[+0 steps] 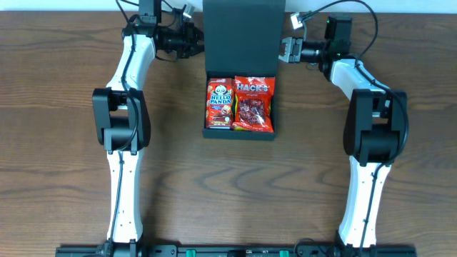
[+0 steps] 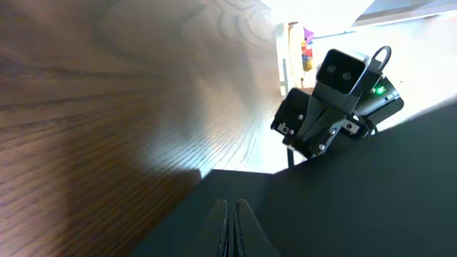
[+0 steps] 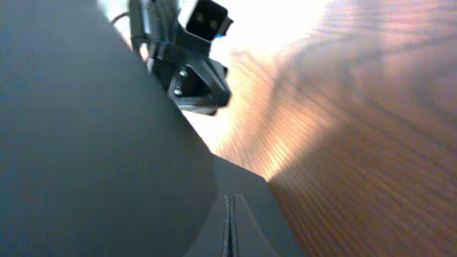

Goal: Pack container
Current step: 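Swing the black lid forward over the box with both grippers, then release the lid and move both grippers above the closed box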

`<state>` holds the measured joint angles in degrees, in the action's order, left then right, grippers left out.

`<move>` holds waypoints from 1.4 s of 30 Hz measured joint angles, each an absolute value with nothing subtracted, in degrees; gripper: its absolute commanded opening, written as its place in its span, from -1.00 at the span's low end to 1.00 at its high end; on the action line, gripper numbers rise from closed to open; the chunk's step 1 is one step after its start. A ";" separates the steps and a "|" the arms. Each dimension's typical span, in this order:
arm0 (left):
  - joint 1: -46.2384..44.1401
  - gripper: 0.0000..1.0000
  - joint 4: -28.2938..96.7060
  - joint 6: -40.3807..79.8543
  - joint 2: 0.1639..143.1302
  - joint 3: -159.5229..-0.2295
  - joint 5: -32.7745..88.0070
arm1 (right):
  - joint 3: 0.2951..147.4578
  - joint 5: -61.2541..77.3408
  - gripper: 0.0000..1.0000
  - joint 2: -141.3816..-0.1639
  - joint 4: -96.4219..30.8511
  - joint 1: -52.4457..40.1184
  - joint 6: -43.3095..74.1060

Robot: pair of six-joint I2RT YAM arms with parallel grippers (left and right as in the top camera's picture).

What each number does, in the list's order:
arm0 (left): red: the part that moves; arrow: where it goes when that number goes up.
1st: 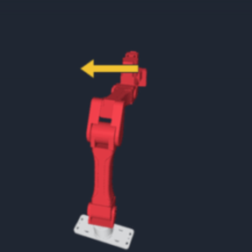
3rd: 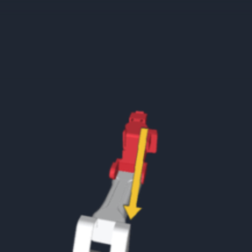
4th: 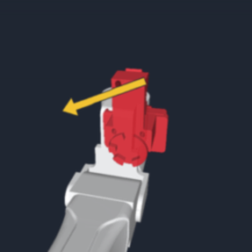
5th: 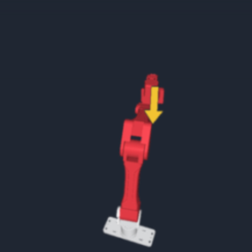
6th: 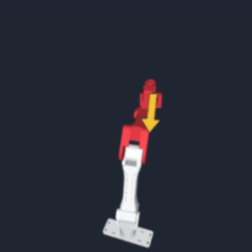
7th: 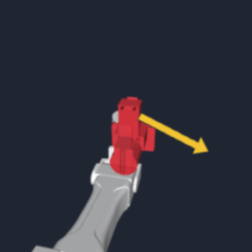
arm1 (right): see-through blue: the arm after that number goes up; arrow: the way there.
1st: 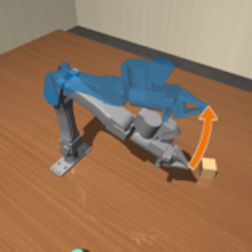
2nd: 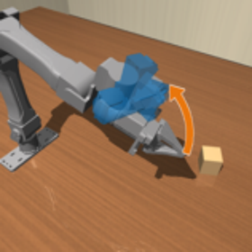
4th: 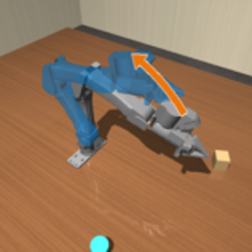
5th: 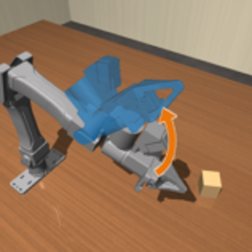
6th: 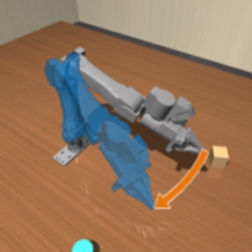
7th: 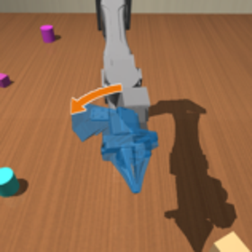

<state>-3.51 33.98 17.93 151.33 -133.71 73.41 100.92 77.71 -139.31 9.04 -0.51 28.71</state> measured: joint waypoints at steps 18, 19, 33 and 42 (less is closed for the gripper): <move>-1.76 -0.88 34.00 16.36 151.33 -133.73 79.37 | 100.92 85.14 -0.97 -139.31 14.66 -0.86 37.15; -1.76 -0.88 33.98 16.25 151.33 -133.71 79.37 | 100.92 85.21 -0.97 -139.31 14.66 -0.86 37.28; -1.72 -0.89 36.23 15.16 151.33 -133.71 76.25 | 100.92 79.05 -0.97 -139.31 14.50 -0.89 41.15; -3.55 -0.89 46.41 8.34 147.11 -133.05 61.87 | 101.19 56.03 -0.97 -139.31 -4.38 -0.75 44.07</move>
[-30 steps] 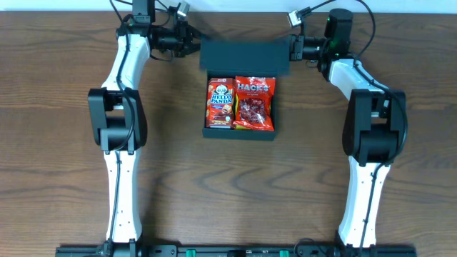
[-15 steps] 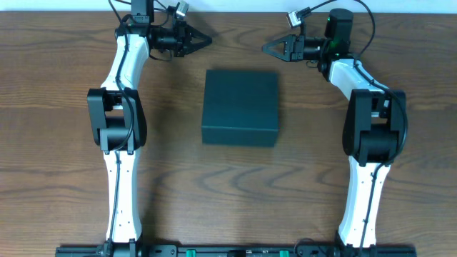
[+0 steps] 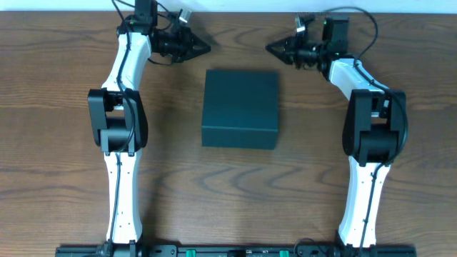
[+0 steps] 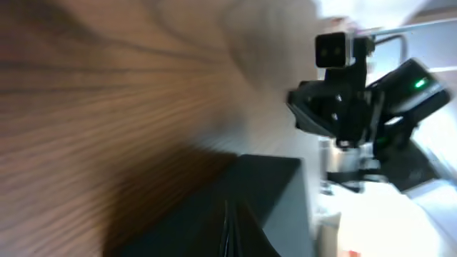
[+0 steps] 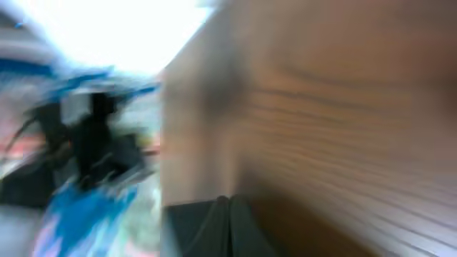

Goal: Pack container
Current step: 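Release the lid and move both grippers above the closed box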

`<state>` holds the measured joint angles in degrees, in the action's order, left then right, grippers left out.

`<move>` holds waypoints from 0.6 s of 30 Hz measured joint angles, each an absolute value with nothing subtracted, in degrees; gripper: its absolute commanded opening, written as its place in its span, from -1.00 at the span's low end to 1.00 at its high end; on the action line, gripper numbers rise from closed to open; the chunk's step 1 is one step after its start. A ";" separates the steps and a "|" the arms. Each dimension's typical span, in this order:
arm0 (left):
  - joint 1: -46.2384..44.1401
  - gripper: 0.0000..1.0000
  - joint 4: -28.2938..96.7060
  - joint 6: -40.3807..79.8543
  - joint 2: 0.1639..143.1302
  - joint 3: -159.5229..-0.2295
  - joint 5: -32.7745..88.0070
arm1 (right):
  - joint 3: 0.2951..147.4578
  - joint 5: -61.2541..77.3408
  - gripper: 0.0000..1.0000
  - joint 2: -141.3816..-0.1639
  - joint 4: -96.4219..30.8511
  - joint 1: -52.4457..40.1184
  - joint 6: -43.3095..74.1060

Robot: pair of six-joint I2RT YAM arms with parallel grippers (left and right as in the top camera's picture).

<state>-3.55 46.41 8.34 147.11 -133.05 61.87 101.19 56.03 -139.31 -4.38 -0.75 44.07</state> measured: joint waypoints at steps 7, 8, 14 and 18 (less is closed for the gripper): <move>-7.46 -0.89 52.66 -1.87 132.75 -132.84 43.64 | 101.30 37.19 -0.96 -138.45 -22.70 0.69 36.71; -8.19 -0.89 53.39 -3.38 130.82 -132.84 41.78 | 101.30 34.70 -0.96 -137.62 -25.63 1.02 34.68; -11.77 -0.89 59.40 -10.26 128.53 -133.10 36.36 | 101.32 26.63 -0.97 -127.02 -37.76 1.58 24.56; -13.85 -0.89 63.83 -13.78 129.80 -133.10 34.74 | 101.89 24.93 -0.97 -116.11 -48.18 1.58 16.45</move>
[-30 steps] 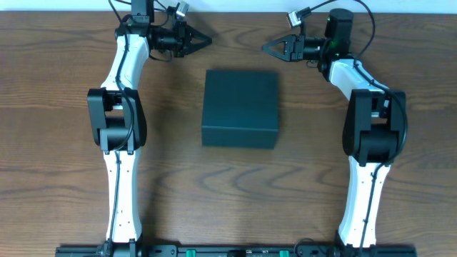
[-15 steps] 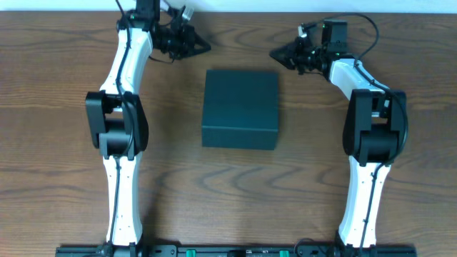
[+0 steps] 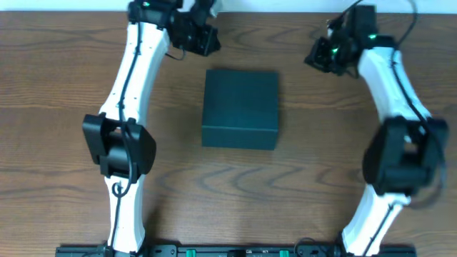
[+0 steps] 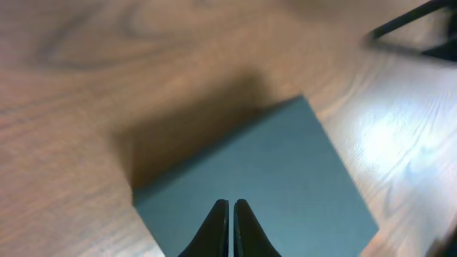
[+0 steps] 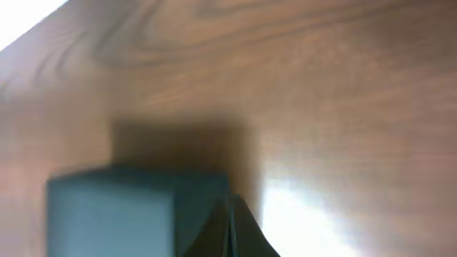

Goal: Pack container
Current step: 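Release the lid and move both grippers above the closed box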

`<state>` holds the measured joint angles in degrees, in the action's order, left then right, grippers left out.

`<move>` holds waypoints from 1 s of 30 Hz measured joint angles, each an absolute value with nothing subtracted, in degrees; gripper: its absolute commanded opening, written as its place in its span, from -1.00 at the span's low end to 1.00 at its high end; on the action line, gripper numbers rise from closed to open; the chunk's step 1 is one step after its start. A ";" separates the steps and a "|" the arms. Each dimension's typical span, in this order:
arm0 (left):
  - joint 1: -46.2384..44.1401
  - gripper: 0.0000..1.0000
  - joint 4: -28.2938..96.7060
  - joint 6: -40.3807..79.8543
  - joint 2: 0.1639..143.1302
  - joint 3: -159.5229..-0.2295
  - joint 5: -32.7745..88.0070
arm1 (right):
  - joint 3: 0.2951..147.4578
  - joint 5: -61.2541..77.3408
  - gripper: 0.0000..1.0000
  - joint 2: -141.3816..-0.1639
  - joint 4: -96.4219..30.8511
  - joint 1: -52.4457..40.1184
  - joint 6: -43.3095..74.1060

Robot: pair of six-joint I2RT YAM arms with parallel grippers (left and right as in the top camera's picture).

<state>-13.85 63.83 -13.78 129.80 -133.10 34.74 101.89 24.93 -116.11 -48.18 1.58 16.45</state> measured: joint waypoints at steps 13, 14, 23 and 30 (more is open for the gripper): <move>-14.66 -0.88 69.14 -23.20 130.08 -132.35 39.46 | 102.45 10.92 -0.97 -101.86 -72.95 -3.64 0.82; -14.70 -0.88 68.58 -23.46 130.08 -131.72 39.72 | 102.45 8.47 -0.97 -101.16 -73.58 -5.54 0.82; -13.82 -0.88 64.01 -26.30 130.08 -121.62 49.50 | 93.08 -16.05 -0.97 -92.12 -75.53 -26.04 6.68; -12.67 -0.88 64.73 -27.70 130.10 -119.66 53.10 | 78.67 -20.49 -0.97 -88.62 -73.87 -32.01 14.96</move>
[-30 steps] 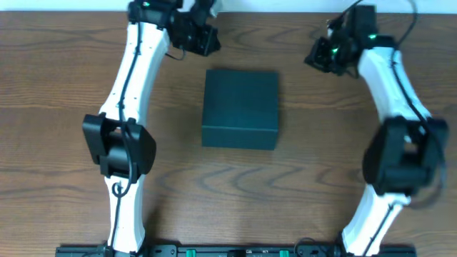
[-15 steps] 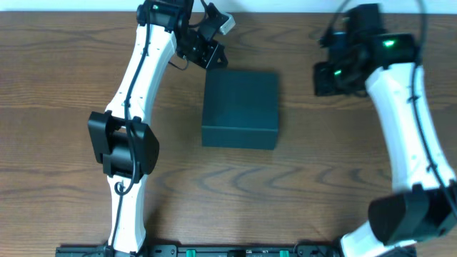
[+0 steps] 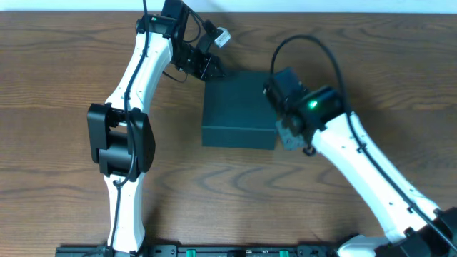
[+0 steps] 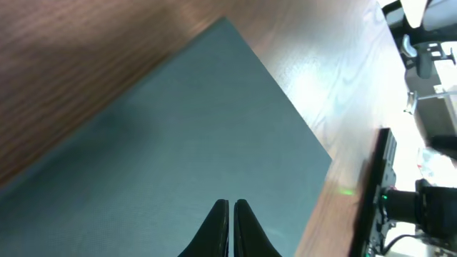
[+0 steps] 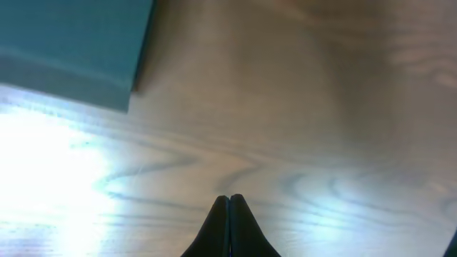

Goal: Pack container
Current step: 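Release the lid and move both grippers above the closed box, then press down on the closed lid with both grippers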

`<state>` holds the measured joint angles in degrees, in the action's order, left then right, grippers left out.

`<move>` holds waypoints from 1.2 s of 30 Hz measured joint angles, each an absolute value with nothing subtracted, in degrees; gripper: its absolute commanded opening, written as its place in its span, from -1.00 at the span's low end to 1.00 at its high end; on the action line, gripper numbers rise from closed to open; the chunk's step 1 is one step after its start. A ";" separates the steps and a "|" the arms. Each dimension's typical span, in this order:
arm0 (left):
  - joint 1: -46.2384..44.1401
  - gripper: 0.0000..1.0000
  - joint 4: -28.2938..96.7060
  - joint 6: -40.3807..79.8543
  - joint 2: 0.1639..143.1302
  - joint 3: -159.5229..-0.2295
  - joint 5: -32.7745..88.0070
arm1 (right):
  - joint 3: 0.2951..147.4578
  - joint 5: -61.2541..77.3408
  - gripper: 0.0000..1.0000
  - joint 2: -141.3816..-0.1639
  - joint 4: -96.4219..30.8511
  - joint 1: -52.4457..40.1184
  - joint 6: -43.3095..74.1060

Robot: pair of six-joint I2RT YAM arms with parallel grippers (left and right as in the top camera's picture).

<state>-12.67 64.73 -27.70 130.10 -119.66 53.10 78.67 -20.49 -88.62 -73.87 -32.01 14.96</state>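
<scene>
The dark teal box (image 3: 239,107) sits shut in the middle of the table, so its contents are hidden. My left gripper (image 3: 212,73) is shut at the box's back-left corner. In the left wrist view its fingertips (image 4: 230,203) hang close over the flat lid (image 4: 178,143). My right gripper (image 3: 280,89) is by the box's right edge, also shut with nothing in it. In the right wrist view the right gripper (image 5: 228,197) points at bare wood, with a corner of the box (image 5: 71,43) at the upper left.
The brown wooden table (image 3: 64,143) spreads all round the box. My right arm (image 3: 364,168) slants across the front right of the table, and my left arm (image 3: 132,93) runs along the left side.
My left gripper was behind the box's back-left corner and is now at that corner over the lid. My right arm was at the back right and now reaches the box's right edge.
At first the box stood open with its lid upright, two snack packs inside, and a gripper at each side of the lid. Then the lid was down and both grippers were behind the box. They stood farther back, and now both are at the shut box.
</scene>
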 measured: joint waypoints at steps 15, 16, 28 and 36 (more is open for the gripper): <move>-17.54 -0.88 64.25 -27.94 130.10 -115.61 46.59 | 55.35 8.99 -0.97 -80.73 -50.17 -34.04 19.57; -17.85 -0.88 64.03 -27.77 130.10 -115.35 46.09 | 54.35 9.82 -0.97 -80.73 -49.25 -34.30 19.77; -22.04 -0.88 59.68 -23.75 130.10 -112.68 41.25 | 47.72 13.28 -0.97 -80.71 -37.76 -35.24 20.38; -22.85 -0.88 59.18 -20.67 130.08 -112.68 40.05 | 41.08 12.29 -0.97 -80.71 -24.84 -35.27 21.54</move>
